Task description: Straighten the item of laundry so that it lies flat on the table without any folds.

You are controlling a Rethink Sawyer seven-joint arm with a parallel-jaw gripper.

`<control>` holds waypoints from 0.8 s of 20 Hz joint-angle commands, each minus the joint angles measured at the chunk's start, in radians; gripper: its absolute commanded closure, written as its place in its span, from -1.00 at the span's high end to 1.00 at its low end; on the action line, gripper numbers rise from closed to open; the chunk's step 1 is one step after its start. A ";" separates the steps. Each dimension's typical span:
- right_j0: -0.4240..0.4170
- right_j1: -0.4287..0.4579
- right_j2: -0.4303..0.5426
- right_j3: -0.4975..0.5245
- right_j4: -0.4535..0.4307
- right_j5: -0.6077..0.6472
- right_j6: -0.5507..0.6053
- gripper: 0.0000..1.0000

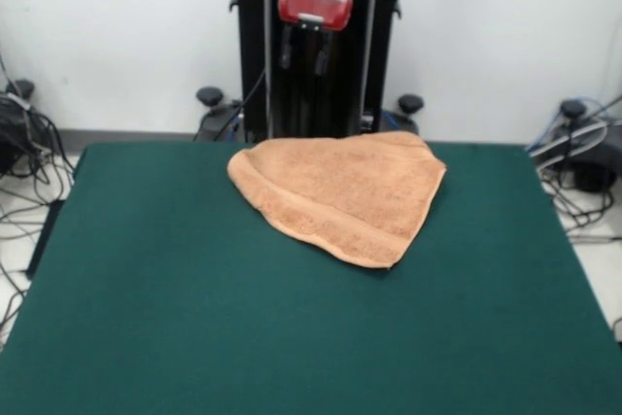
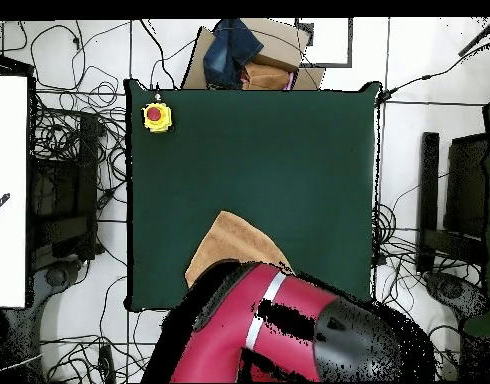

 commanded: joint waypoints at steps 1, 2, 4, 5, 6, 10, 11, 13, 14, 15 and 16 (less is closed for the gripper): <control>0.039 0.051 0.002 0.037 0.043 0.209 0.134 1.00; 0.058 0.002 0.023 0.051 0.070 0.256 0.123 1.00; 0.092 -0.135 0.076 0.066 0.143 0.415 0.083 1.00; 0.113 -0.200 0.102 0.057 0.183 0.501 0.064 1.00; 0.121 -0.244 0.134 0.035 0.207 0.582 0.055 1.00; 0.143 -0.366 0.194 -0.040 0.247 0.795 0.071 1.00; 0.142 -0.386 0.200 -0.057 0.239 0.833 0.080 1.00; 0.134 -0.417 0.215 -0.093 0.230 0.908 0.089 1.00; 0.135 -0.427 0.217 -0.112 0.226 0.939 0.091 1.00; 0.135 -0.440 0.221 -0.127 0.227 0.973 0.093 1.00; 0.141 -0.452 0.218 -0.142 0.229 1.003 0.096 1.00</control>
